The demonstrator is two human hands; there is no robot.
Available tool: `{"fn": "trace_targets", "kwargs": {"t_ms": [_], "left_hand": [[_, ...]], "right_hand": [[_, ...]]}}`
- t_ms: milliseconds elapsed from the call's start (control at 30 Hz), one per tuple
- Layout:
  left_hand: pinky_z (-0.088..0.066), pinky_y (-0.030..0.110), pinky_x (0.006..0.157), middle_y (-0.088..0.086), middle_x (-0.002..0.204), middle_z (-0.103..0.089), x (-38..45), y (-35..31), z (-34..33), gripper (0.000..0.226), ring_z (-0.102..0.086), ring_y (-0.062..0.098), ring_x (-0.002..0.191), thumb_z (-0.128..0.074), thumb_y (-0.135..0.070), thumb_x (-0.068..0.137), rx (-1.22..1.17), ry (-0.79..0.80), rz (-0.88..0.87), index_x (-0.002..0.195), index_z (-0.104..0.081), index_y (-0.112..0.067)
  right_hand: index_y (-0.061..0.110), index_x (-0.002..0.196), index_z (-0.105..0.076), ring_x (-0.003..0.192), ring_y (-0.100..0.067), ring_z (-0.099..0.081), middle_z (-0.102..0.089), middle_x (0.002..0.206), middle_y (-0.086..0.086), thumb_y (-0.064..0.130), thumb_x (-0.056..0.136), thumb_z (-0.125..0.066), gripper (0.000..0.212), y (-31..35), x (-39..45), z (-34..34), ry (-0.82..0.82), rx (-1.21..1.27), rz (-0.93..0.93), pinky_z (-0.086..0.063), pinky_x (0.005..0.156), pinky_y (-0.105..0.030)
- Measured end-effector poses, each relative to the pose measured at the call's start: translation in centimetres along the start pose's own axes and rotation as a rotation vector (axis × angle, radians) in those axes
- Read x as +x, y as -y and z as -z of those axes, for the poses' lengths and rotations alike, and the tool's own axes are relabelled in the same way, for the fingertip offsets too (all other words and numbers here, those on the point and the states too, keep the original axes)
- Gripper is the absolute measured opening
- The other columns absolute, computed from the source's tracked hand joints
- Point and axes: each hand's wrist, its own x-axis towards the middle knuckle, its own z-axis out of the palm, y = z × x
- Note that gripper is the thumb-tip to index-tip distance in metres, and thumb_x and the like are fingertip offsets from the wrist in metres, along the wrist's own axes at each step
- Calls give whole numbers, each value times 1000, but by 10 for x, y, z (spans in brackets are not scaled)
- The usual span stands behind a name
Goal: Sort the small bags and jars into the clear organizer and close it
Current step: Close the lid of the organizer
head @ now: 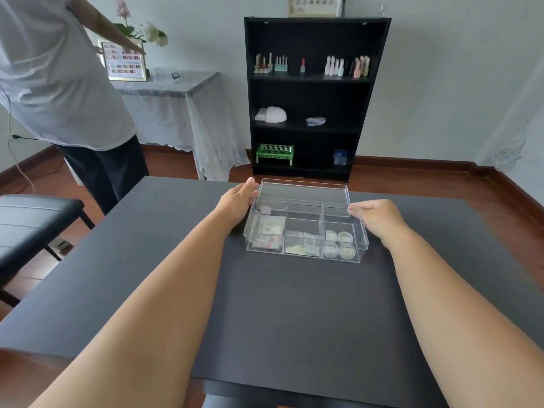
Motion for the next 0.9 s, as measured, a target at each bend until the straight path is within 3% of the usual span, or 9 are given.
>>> {"fn": "trace_targets", "kwargs": {"t_ms": [100,267,333,467,567,733,800,900], "left_hand": [[-34,30,96,-1,134,-61,-4,0,-3,56,-53,12,116,-30,-60,98,-27,10,-24,132,-60,-27],[-36,43,108,-3,141,-55,-5,3,-7,56,-47,20,130,-26,-63,97,-91,29,-91,133,-57,-33],[-39,37,98,-11,134,-56,-6,3,-7,51,-51,19,124,-26,-58,100,-177,31,-113,136,-52,-33],[-39,37,98,-11,132,-62,-13,5,-3,53,-54,11,96,-31,-57,95,-242,-13,-164,136,-52,-30],[-41,31,90,-14,122,-68,-21,11,-1,48,-54,10,94,-33,-51,99,-269,-10,-195,136,-55,-30],[-38,24,90,-10,130,-64,-41,5,-5,48,-55,8,116,-38,-64,85,-275,40,-206,123,-61,-44],[-36,24,97,-9,135,-61,-48,4,-7,58,-52,8,123,-42,-68,80,-298,27,-229,127,-62,-41],[-32,22,105,-17,140,-55,-57,5,-8,57,-46,2,131,-49,-62,85,-342,-10,-258,134,-58,-35]], "right_hand": [[31,74,-72,96,-15,-59,-70,90,8,16,83,-74,17,2,3,4,43,97,-29,-39,82,-27],[26,82,-74,102,-16,-56,-72,104,1,15,78,-78,12,5,1,12,48,273,-73,-36,98,-33],[24,87,-74,102,-11,-60,-75,97,7,12,77,-78,16,4,0,12,51,354,-62,-30,100,-31],[28,102,-70,91,2,-66,-76,88,15,0,79,-72,36,1,-6,9,-35,445,28,-37,80,-15],[30,90,-76,94,1,-66,-76,94,15,1,80,-71,31,-7,-12,6,-117,498,65,-40,78,-13],[33,88,-78,102,4,-64,-74,104,17,7,83,-72,27,-15,-23,1,-191,610,98,-44,88,-16],[39,89,-77,102,11,-62,-72,102,26,11,84,-71,29,-14,-27,-2,-180,611,123,-43,84,-10],[31,101,-75,105,10,-60,-70,99,31,12,87,-69,24,-15,-34,-8,-159,616,164,-44,89,-12]]}}
